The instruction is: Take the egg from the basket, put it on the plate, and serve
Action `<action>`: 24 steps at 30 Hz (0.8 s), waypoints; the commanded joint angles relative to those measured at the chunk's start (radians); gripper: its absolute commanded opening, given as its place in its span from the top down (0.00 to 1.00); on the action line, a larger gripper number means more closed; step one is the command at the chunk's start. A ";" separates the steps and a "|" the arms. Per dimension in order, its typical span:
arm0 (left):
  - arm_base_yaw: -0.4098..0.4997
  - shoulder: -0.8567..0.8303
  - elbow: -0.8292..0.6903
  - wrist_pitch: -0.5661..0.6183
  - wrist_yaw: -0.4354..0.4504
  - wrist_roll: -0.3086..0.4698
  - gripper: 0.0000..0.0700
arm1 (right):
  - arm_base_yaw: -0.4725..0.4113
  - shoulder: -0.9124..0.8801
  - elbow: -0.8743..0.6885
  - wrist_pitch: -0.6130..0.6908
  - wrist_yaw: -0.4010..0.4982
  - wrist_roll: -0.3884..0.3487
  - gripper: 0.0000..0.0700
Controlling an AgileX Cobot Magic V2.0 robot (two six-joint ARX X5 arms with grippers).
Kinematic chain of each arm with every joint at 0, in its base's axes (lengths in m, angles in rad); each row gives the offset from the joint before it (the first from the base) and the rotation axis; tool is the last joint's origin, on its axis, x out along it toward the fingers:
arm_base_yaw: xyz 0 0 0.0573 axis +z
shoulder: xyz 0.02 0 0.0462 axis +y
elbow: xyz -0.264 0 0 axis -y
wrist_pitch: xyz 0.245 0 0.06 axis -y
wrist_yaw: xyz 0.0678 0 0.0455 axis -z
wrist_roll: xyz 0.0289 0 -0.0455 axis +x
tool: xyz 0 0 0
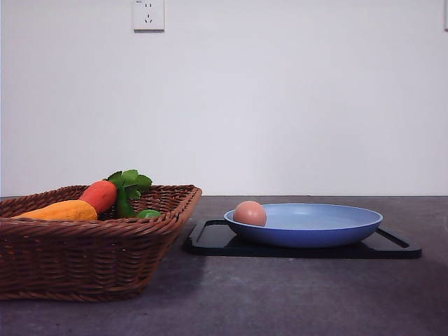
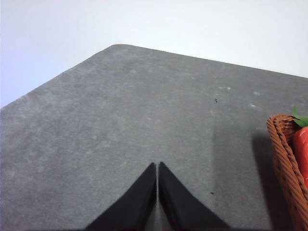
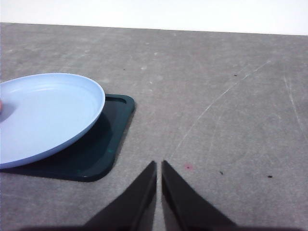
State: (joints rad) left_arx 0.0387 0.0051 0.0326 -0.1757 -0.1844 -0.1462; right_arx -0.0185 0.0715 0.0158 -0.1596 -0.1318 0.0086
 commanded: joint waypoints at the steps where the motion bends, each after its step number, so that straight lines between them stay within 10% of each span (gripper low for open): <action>1: 0.000 -0.002 -0.023 -0.017 0.001 -0.004 1.00 | 0.002 -0.003 -0.006 0.002 0.001 0.016 1.00; 24: 0.000 -0.002 -0.023 -0.017 0.001 -0.004 1.00 | 0.002 -0.003 -0.006 0.002 0.001 0.016 1.00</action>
State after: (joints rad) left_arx 0.0387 0.0051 0.0326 -0.1757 -0.1844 -0.1459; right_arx -0.0185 0.0715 0.0158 -0.1596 -0.1318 0.0086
